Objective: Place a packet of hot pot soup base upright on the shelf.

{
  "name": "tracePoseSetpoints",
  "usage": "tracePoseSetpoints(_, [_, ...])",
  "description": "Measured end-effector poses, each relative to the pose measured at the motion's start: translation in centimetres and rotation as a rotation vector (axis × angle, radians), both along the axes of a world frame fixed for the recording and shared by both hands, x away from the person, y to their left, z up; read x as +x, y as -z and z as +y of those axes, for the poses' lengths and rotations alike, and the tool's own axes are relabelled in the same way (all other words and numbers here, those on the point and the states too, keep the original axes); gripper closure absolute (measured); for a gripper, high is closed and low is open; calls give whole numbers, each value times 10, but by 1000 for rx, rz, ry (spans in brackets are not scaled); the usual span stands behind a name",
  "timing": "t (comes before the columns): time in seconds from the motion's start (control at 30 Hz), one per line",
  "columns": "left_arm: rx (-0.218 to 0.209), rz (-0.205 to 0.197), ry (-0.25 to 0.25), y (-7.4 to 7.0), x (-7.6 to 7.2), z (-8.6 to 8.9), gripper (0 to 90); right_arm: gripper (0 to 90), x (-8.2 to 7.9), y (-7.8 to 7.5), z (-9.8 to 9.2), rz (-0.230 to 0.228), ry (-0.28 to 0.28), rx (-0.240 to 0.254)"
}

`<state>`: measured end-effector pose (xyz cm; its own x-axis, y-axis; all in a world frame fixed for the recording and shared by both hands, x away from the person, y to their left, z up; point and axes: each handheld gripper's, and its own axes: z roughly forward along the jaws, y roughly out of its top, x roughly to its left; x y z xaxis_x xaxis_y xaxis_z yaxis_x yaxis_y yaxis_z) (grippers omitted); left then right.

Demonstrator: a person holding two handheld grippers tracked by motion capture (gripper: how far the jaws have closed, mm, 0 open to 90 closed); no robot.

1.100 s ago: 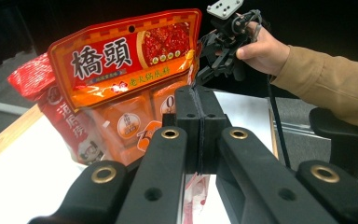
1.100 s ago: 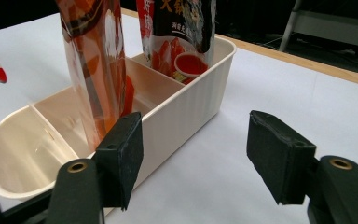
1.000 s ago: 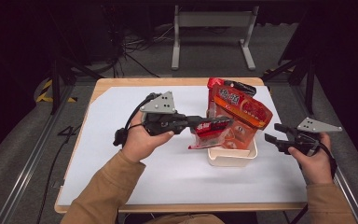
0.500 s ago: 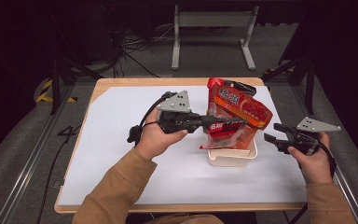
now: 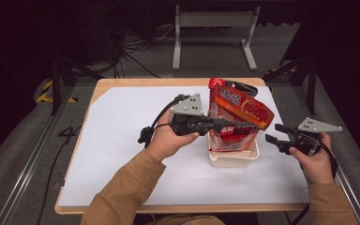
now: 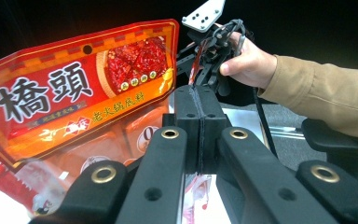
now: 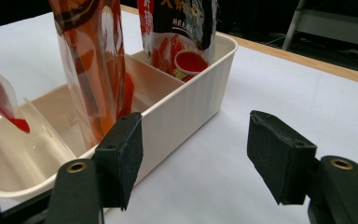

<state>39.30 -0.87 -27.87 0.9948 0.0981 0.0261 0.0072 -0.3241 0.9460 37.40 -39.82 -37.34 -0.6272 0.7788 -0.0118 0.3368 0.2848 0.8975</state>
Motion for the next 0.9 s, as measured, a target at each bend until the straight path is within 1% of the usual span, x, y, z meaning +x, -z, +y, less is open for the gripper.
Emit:
tracePoseSetpoints(0.13, [-9,2,6,3,1,-7,900,364,0,0,0,2,-2,-2])
tracePoseSetpoints(0.37, [9,-12,24,9,0,-18,900,363,-1,0,-1,3,-1,1])
tracePoseSetpoints(0.43, [5,-12,29,11,-1,-20,900,362,-1,0,-1,3,-1,0])
tracePoseSetpoints(0.57, [6,-8,39,16,0,-24,900,362,-1,1,-1,4,-3,-1])
tracePoseSetpoints(0.7, [10,-10,41,19,1,-27,900,361,-1,1,0,6,-4,-2])
tracePoseSetpoints(0.9, [19,0,41,25,3,-30,900,361,0,1,0,7,-4,-2])
